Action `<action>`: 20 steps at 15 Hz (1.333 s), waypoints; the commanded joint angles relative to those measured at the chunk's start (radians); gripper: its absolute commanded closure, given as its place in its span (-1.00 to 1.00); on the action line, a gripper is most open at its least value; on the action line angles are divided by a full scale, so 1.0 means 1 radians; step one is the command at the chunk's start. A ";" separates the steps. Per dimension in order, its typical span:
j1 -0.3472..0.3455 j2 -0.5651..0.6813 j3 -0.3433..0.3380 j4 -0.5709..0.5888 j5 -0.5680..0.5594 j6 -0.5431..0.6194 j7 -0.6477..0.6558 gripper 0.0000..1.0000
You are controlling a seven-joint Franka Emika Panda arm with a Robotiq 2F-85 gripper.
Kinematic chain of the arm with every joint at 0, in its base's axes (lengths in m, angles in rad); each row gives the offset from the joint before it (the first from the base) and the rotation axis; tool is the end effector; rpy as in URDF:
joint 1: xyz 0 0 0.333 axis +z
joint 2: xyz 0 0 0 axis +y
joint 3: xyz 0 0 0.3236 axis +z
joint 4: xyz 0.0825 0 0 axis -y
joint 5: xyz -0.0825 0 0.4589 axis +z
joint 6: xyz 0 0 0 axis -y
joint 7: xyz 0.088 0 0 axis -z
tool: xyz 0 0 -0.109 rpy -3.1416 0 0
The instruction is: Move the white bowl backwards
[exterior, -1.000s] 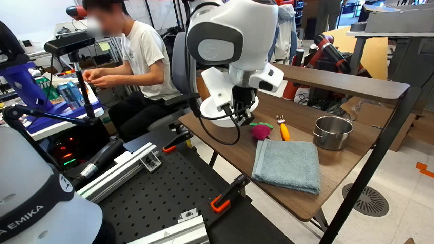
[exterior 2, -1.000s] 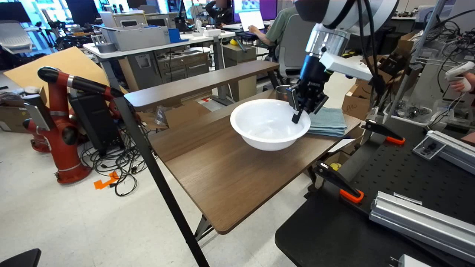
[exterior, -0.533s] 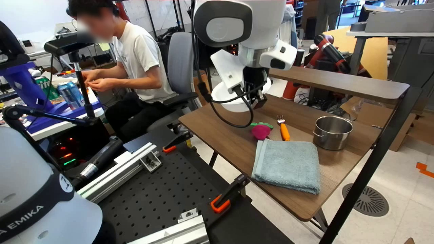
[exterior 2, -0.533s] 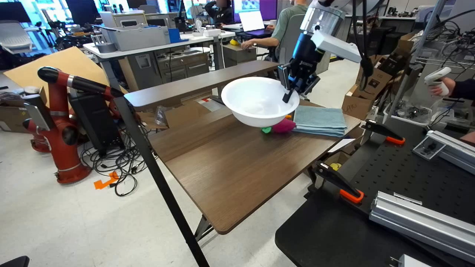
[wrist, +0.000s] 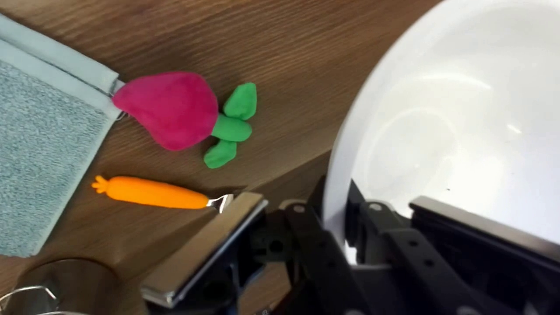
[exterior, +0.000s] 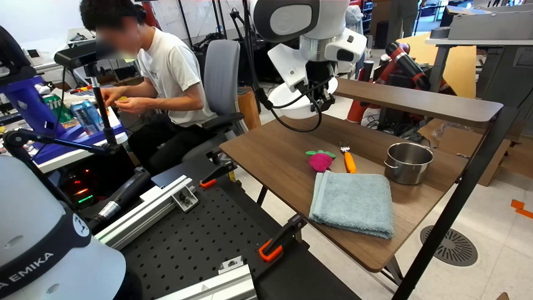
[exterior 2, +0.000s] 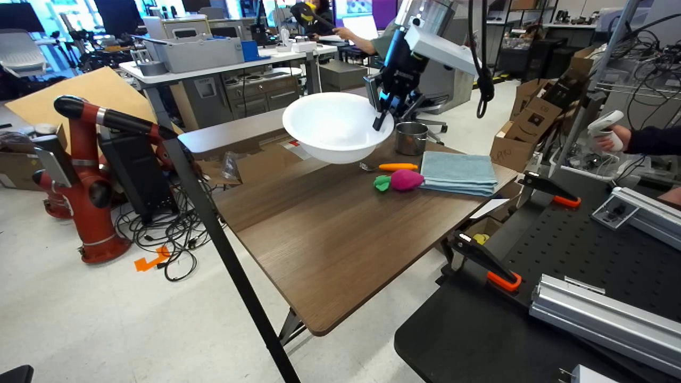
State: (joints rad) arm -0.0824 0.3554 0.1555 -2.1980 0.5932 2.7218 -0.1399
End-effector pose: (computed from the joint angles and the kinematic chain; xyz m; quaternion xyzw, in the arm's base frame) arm 0.6132 0.0273 0.1771 -0.9699 0.1601 -0.0817 0.1643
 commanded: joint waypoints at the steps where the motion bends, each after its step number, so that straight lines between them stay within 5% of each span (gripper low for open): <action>1: 0.022 0.069 -0.010 0.096 -0.060 -0.052 0.066 0.96; 20: 0.135 0.425 -0.013 0.464 -0.217 -0.164 0.267 0.96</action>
State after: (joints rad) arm 0.0338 0.7358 0.1597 -1.8109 0.4150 2.6070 0.0759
